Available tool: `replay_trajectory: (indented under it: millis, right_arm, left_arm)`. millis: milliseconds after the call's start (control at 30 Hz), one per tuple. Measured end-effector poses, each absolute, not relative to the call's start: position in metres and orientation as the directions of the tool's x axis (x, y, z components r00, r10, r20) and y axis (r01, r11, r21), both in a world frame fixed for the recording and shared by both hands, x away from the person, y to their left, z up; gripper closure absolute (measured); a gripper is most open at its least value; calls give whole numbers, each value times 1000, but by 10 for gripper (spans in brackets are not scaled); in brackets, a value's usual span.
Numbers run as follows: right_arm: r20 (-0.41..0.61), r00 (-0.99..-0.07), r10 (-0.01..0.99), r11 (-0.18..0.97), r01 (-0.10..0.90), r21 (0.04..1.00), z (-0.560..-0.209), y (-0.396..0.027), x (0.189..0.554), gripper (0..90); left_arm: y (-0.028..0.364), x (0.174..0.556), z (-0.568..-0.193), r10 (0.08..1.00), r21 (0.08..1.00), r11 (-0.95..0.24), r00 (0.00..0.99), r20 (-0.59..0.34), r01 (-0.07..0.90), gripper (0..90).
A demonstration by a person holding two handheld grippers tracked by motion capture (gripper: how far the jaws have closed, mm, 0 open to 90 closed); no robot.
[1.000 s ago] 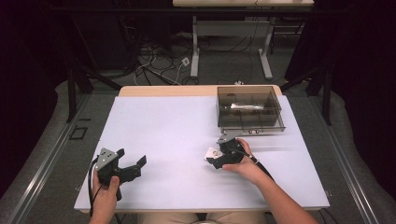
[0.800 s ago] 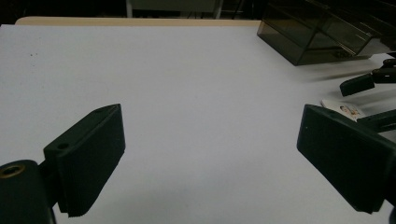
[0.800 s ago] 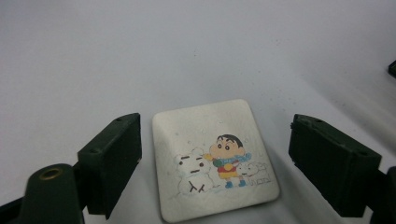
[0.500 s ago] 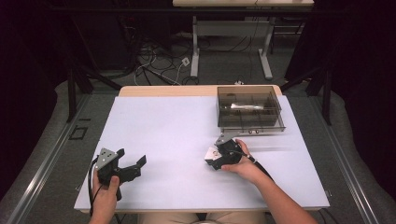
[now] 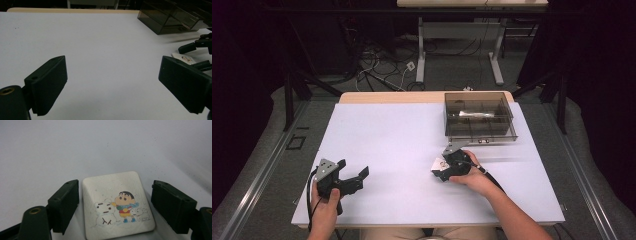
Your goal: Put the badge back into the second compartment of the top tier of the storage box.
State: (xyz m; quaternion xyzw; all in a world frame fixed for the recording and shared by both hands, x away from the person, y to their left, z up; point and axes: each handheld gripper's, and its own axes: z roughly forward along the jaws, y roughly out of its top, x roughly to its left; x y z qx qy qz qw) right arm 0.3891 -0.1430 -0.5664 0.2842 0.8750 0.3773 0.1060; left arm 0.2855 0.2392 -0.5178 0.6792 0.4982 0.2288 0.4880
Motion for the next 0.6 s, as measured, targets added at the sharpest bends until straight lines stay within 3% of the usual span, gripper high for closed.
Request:
replay_trajectory:
  millis: [200,600]
  right_arm:
    - [22,-831,556,562,395,726,-566,-143,389,316]
    - [15,-827,562,564,397,724,-565,-142,387,328]
  left_arm:
    - [239,286,-518,900,890,-29,399,-174,455,87]
    - [240,286,-518,901,890,-32,398,-171,455,87]
